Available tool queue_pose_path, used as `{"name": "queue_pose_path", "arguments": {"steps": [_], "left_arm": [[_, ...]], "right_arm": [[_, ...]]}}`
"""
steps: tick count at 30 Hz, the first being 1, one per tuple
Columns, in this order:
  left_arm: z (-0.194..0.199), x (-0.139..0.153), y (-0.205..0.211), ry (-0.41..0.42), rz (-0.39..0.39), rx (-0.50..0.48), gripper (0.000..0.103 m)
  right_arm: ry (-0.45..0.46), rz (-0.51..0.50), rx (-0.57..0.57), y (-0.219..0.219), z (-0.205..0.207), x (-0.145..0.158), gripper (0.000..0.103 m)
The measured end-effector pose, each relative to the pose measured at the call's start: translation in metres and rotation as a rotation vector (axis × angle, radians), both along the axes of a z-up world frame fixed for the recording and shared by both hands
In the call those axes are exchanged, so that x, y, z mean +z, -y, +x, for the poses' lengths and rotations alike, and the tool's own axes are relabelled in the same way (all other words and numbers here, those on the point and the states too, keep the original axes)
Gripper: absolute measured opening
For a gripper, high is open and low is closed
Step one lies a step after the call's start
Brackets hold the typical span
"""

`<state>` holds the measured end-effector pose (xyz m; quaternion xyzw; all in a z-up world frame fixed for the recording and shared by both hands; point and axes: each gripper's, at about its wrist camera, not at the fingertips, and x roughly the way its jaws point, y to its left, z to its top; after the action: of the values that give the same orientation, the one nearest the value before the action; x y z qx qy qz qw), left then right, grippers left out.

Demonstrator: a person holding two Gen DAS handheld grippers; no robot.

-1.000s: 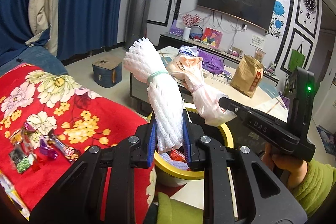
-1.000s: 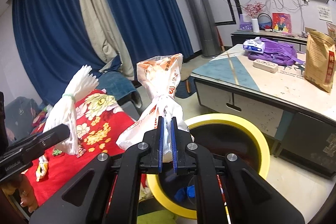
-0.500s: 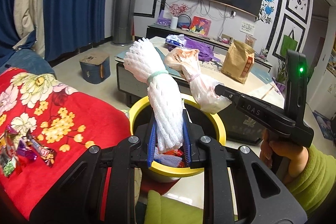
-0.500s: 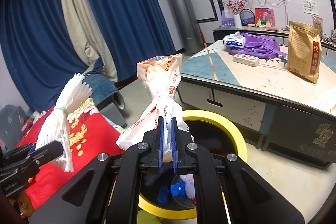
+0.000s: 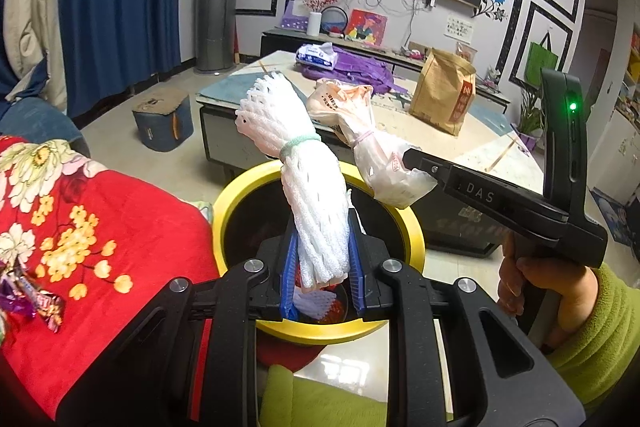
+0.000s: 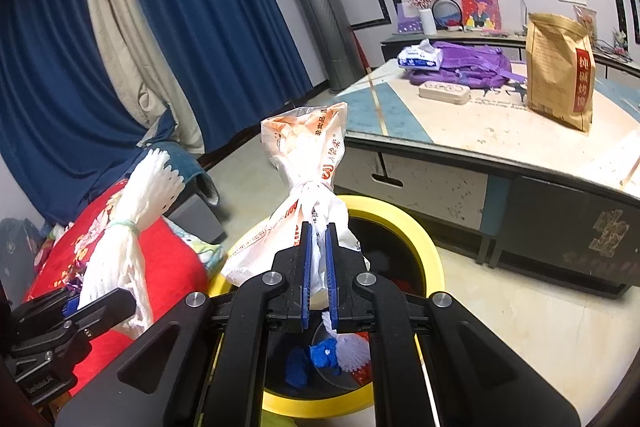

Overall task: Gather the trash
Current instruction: 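Carry the foam net and clear bag over the bin and open both tools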

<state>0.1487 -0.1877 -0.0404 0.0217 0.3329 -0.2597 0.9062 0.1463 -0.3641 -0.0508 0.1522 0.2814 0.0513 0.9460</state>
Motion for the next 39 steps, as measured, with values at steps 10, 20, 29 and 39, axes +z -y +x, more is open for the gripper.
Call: {"name": "queue_pose_path", "arguments": {"steps": [10,20,29,39], "left_arm": [[0.02,-0.022,0.017,-0.064,0.024,-0.018,0.016],[0.033,-0.032,0.02,-0.098,0.026,-0.004,0.017],[0.035,-0.028,0.01,-0.075,0.031,0.065,0.085],[0.024,-0.008,-0.012,-0.016,0.013,0.149,0.092]], "right_arm": [[-0.074,0.03,-0.002,0.008,0.013,-0.019,0.007],[-0.104,0.057,-0.006,0.01,0.021,-0.027,0.01],[-0.105,0.068,-0.057,0.02,0.02,-0.028,0.04],[-0.066,0.033,-0.048,0.009,0.012,-0.018,0.05]]}}
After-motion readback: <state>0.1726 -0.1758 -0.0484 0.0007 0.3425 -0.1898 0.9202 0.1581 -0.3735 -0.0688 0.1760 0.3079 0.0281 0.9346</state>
